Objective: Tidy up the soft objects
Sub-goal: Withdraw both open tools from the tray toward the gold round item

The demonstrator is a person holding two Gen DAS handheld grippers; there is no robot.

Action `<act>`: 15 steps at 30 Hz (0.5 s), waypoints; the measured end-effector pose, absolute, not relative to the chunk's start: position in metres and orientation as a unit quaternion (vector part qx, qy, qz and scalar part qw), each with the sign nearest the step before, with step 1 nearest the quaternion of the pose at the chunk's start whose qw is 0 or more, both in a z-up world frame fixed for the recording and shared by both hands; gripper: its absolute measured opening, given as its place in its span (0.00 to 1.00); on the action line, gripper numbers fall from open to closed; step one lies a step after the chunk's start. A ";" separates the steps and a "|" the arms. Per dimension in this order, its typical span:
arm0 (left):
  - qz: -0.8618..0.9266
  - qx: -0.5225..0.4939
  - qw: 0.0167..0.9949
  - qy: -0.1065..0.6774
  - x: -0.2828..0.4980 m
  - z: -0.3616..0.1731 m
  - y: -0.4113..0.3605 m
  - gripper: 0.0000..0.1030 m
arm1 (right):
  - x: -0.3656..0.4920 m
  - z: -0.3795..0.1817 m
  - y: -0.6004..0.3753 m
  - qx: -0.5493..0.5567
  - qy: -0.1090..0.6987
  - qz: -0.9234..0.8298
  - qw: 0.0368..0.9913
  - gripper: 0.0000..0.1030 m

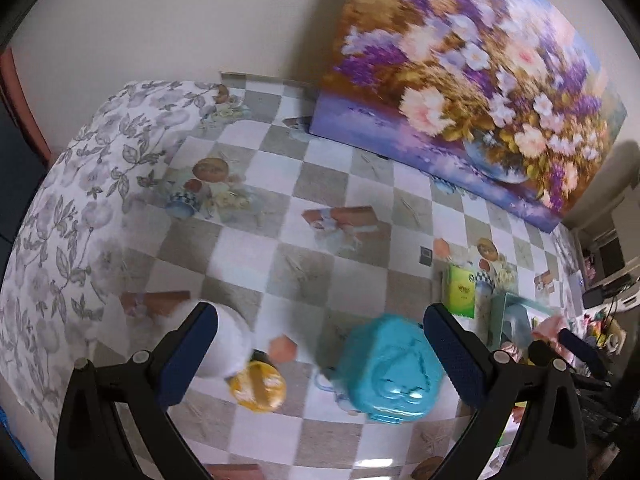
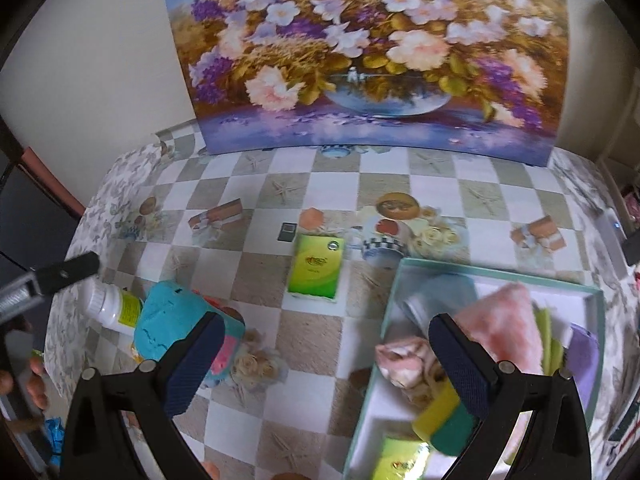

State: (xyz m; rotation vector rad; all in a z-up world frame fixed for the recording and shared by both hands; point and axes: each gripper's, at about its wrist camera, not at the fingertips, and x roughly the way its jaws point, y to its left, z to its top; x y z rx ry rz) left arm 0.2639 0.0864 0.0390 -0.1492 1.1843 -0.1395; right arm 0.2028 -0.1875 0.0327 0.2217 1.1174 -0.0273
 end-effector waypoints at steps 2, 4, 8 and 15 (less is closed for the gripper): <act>-0.062 -0.074 0.822 0.562 0.270 0.039 0.101 1.00 | 0.210 0.029 -0.184 0.107 0.533 -0.005 0.839 1.00; -0.072 -0.074 0.822 0.560 0.271 0.040 0.112 0.99 | 0.218 0.022 -0.180 0.110 0.539 0.003 0.835 1.00; -0.072 -0.071 0.825 0.556 0.270 0.038 0.128 0.99 | 0.235 0.008 -0.172 0.116 0.551 0.012 0.827 1.00; -0.050 -0.128 0.848 0.512 0.220 0.029 0.164 0.99 | 0.261 -0.018 -0.163 0.110 0.567 0.005 0.816 0.98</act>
